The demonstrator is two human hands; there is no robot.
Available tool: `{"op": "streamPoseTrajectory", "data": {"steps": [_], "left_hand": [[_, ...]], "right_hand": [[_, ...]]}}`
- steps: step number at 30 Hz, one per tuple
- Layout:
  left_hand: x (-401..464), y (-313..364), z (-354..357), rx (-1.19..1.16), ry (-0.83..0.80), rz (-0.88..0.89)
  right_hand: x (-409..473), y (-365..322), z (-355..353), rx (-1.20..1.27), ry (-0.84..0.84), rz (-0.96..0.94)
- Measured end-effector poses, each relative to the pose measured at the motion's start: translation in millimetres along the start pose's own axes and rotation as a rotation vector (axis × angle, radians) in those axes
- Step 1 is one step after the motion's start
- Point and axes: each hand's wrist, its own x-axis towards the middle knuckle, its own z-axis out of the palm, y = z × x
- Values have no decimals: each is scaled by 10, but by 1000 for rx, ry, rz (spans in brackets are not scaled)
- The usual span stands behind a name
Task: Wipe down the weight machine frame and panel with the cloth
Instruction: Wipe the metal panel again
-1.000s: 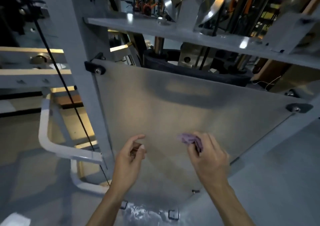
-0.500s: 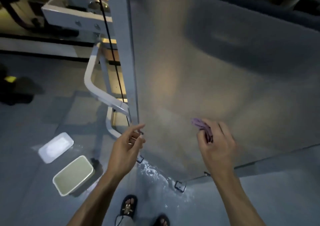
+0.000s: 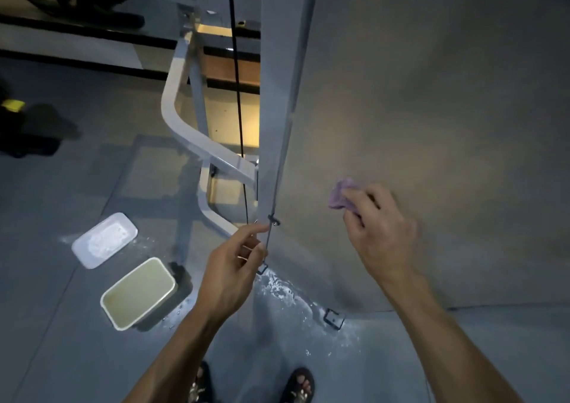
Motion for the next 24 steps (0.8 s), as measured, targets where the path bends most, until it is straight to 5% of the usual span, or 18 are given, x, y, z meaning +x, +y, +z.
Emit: {"op": "streamPoseTrajectory", "data": {"steps": [3,5,10,12,17,19,21,24], "left_hand": [[171,-222,-38,-2,-56,13],[269,-318,-61,17,-103,31],[481,-498,-71,44,-176,82],[549,-563,-43,57,-189,92],[691,-771,96,66,-174,133],[761,-860,133,70,-152,174],[859,-918,162,67,-120,225],[995,-949,214,51,-70,301]], "right_hand": [[-307,-79,464,-86,-219,-81],[-283,-169,447,-131,-220,-54],[343,-253,-113,-186,176,42],[385,-259,-69,-236,210,30],[-268,-275,697,-303,-196,-198],[-402,-202,866,-279,-240,-275],[-227,-211,744,-245,-172,-306],[236,-243,326,-262,154,-268]]}}
